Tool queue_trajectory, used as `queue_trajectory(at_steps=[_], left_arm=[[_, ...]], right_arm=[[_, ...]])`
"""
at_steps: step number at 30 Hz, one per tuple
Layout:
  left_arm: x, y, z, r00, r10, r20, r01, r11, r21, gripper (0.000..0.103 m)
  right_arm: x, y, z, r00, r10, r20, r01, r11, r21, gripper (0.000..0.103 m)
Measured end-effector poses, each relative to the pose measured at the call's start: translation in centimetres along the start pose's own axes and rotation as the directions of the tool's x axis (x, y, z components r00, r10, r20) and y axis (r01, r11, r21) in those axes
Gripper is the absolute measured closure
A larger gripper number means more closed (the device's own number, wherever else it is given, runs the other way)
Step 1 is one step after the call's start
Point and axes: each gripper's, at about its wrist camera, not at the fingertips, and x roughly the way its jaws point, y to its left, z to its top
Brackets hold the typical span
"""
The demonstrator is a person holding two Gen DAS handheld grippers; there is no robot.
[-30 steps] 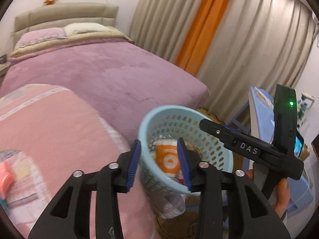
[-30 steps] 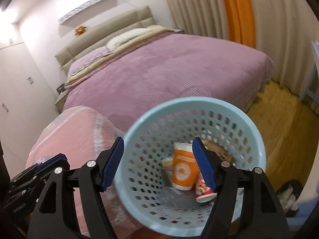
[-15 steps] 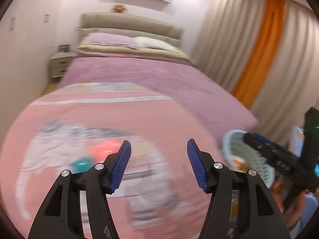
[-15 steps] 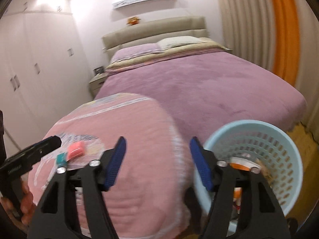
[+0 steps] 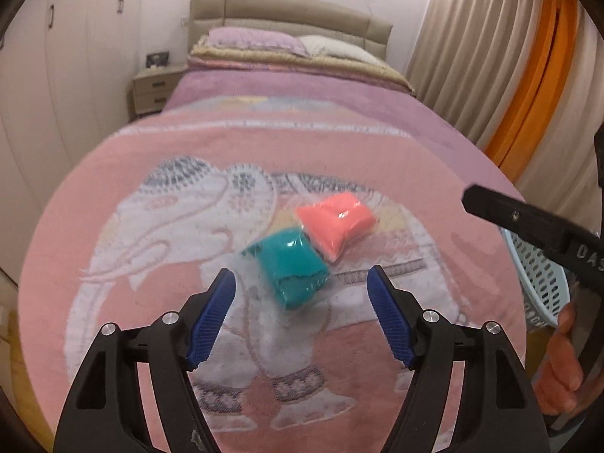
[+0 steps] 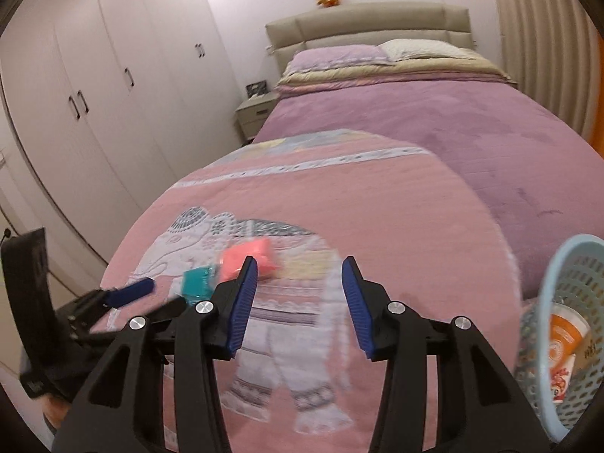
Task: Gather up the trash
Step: 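Grasp the teal bag with the left tool while the right tool grasps the pink bag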
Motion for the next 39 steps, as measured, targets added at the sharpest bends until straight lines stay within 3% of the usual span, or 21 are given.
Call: queue_trajectory(at_steps=[8, 10, 13, 17, 23, 28, 32, 39], left_arm=[[1.9, -0.4, 0.1, 0.998, 0.05, -0.049, -0.049, 0.999, 0.012, 0.036], [2.3, -0.4, -0.1, 0.996, 0.061, -0.06, -0.06, 0.998, 0.02, 0.057], [1.9, -0.3, -0.3, 0.993, 0.1, -0.056, -0.096, 0.994, 0.059, 0.064], [0.7, 1.8, -0.5, 0.991, 0.128, -0.031, -0.128, 0.992, 0.004, 0.065], [0.1, 4.2, -0.5, 0.995, 0.101, -0.003, -0.1, 0.99, -0.094, 0.065], [0.2, 4.1, -0.4, 0.994, 0.106, 0.0, -0.106, 0.99, -0.096, 0.065], [0.3, 4.2, -0.4, 0.996, 0.092, 0.0, -0.092, 0.99, -0.108, 0.065], [0.6, 3.1, -0.5, 0.99, 0.141, 0.001, -0.141, 0.989, -0.055, 0.065]], right_arm=[[2.9, 2.7, 0.5, 0.997, 0.031, -0.074, -0.034, 0.999, -0.038, 0.058], [3.5, 3.1, 0.6, 0.996, 0.03, -0.082, -0.034, 0.998, -0.049, 0.053], [4.6, 4.0, 0.5, 0.994, 0.032, -0.1, -0.039, 0.997, -0.067, 0.052], [5.8, 4.4, 0.4, 0.993, 0.023, -0.117, -0.032, 0.997, -0.076, 0.046], [7.9, 5.0, -0.1, 0.99, 0.001, -0.143, -0.014, 0.996, -0.089, 0.042], [9.1, 5.5, -0.3, 0.989, -0.006, -0.151, -0.008, 0.996, -0.094, 0.036], [10.1, 5.7, -0.5, 0.988, -0.025, -0.152, 0.011, 0.995, -0.096, 0.036], [10.9, 5.5, -0.5, 0.985, -0.059, -0.161, 0.044, 0.995, -0.093, 0.041]])
